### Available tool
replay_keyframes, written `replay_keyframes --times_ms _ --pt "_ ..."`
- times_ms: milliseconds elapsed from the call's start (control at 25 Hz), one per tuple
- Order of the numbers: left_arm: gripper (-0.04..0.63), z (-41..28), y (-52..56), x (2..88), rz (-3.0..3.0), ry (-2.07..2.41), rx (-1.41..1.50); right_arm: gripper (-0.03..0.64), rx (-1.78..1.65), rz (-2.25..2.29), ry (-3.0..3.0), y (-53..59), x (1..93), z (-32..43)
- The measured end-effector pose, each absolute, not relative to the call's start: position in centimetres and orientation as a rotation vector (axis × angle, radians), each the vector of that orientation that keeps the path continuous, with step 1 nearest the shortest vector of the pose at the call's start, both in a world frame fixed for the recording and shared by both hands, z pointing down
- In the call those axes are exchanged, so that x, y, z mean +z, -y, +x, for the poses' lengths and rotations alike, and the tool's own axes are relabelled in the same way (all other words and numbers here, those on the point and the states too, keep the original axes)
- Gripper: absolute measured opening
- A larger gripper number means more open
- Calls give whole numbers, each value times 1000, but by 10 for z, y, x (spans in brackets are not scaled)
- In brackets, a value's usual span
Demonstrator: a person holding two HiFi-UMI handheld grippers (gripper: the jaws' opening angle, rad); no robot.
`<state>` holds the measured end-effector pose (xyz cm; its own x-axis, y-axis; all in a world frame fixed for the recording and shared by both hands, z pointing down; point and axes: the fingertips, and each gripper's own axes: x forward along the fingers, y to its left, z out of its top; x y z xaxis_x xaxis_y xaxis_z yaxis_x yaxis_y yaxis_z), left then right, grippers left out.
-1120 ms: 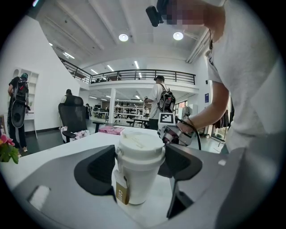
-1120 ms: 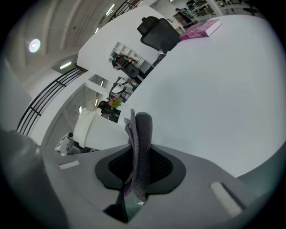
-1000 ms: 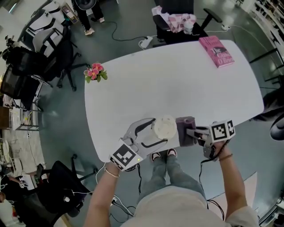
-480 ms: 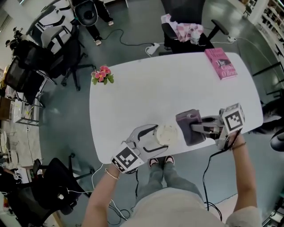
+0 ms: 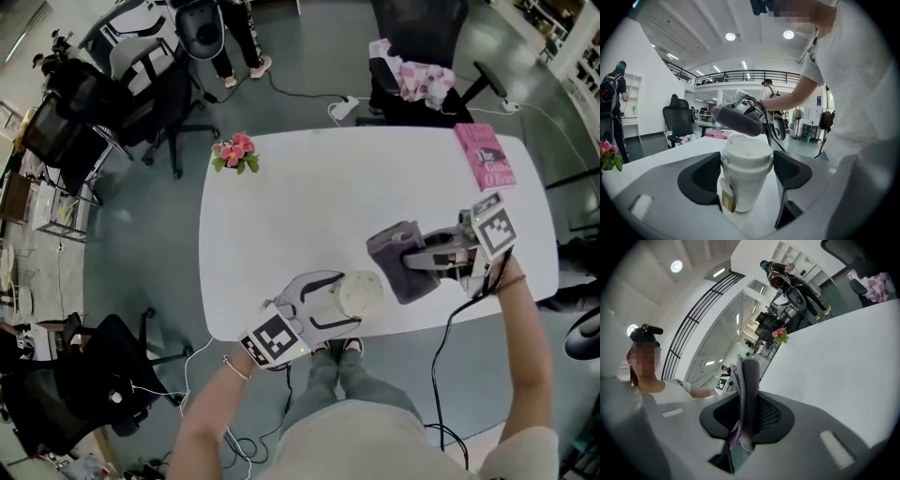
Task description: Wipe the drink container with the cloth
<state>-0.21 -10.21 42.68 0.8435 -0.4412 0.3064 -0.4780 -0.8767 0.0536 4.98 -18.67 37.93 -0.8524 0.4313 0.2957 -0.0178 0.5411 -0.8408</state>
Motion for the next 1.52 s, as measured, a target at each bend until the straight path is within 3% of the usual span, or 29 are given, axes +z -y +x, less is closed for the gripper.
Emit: replay_keyframes --times_ms 600,1520 --pt "354 -2 103 428 2883 739 435 67 1219 -617 2125 190 402 25" --pt "354 -3 103 427 2879 743 446 68 1183 -613 2034 185 435 16"
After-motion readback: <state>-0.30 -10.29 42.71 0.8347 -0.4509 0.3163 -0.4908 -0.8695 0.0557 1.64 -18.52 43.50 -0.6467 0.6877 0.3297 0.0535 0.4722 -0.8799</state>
